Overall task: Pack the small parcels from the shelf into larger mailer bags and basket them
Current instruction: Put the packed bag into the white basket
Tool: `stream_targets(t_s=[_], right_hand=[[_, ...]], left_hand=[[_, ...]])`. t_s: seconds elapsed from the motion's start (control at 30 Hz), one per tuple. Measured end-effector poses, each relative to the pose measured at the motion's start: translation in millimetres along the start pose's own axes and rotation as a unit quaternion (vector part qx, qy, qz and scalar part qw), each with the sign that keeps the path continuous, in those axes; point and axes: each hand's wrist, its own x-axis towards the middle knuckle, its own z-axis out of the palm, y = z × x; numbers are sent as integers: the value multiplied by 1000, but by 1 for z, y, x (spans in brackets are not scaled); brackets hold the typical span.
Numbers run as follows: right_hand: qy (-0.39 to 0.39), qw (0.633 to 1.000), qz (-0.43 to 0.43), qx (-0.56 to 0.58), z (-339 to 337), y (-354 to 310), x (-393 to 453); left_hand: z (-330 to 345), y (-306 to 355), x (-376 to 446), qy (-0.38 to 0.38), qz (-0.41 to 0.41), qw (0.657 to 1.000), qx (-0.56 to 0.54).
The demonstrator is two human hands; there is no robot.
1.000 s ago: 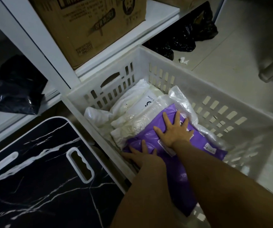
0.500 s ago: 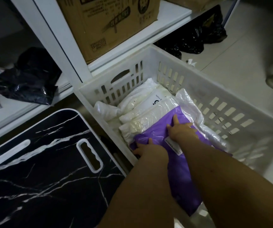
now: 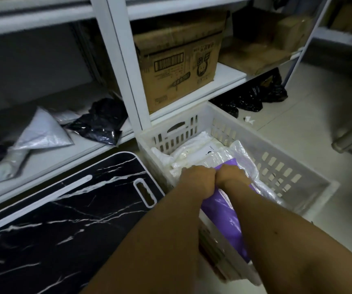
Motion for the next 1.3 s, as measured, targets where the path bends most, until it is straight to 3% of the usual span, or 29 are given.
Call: stream_targets(t_s=[0.13,0.23,0.37,0.73,0.93,1.3], right_hand=[[14,998,-67,-11,-37,-33,-47],[70,986,-140,-50,-55,-62,-87],[98,965,-235,-64,-51,-106,-131],[45,871,-452,-187,23,-256,-229],[21,818,-538,-201,103,-332,-275],[146,683,-704,-129,174,-470,-358]], left_hand=[[-35,-25,-40,40,-18,999,-10],[-53,-58,-82,71,-43,996,-8],[-61,-117,-143,85,-117,990,-2],[-22,-267,-281,75,-300,950,-50],[17,-350,-337,92,-389,913,-78],[34,-466,-402,185,-563,800,-93]])
